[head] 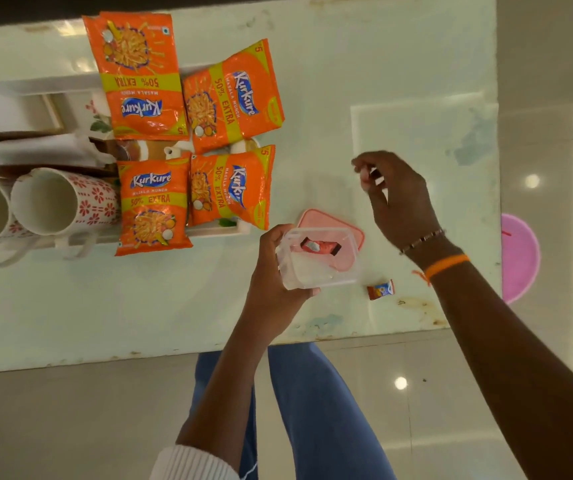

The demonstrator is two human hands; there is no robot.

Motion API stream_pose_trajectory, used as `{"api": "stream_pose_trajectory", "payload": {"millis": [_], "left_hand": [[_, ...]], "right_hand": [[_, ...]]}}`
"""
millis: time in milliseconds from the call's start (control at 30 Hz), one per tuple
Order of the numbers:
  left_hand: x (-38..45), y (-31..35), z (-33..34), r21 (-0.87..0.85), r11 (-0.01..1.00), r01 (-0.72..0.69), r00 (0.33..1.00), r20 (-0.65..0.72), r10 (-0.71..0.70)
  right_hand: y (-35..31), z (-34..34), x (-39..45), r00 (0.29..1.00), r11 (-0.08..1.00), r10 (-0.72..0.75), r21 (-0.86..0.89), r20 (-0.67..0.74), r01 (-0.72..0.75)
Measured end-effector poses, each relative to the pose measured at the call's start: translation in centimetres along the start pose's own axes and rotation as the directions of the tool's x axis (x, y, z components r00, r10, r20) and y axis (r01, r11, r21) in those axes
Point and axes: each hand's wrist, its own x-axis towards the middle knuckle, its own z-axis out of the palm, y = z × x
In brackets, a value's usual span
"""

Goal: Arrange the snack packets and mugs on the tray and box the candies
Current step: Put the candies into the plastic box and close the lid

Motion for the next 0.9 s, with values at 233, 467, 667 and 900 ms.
{"api": "stream_pose_trajectory", "payload": {"millis": [233,467,667,900], "left_hand": [[-0.6,-0.6,-0.7,0.027,1.0,0.006,1.0,0.002,-0.006],[-2.0,-2.0,-1.8,0.081,0.996,0.021,1.0,0.018,-0.023],[-3.5,-3.1,-3.0,0.123,0.992,0.012,0.999,0.028,-0.016],[-4.6,-3.9,-4.4,0.146,0.989,-0.033,0.998,0.057,0.025]], "right_hand": [[-3.0,0.5,-7.8,0.978,0.998,0.017,0.057,0.208,-0.029],[1.6,3.8,-12.3,0.792,0.773,0.611,-0.214,-0.004,-0.598],[2.0,6.5,-13.0,0.7,0.697,0.713,-0.065,-0.037,-0.714],[-4.1,5.2,-12.8,0.78,0.754,0.615,0.371,-0.111,-0.542]]}}
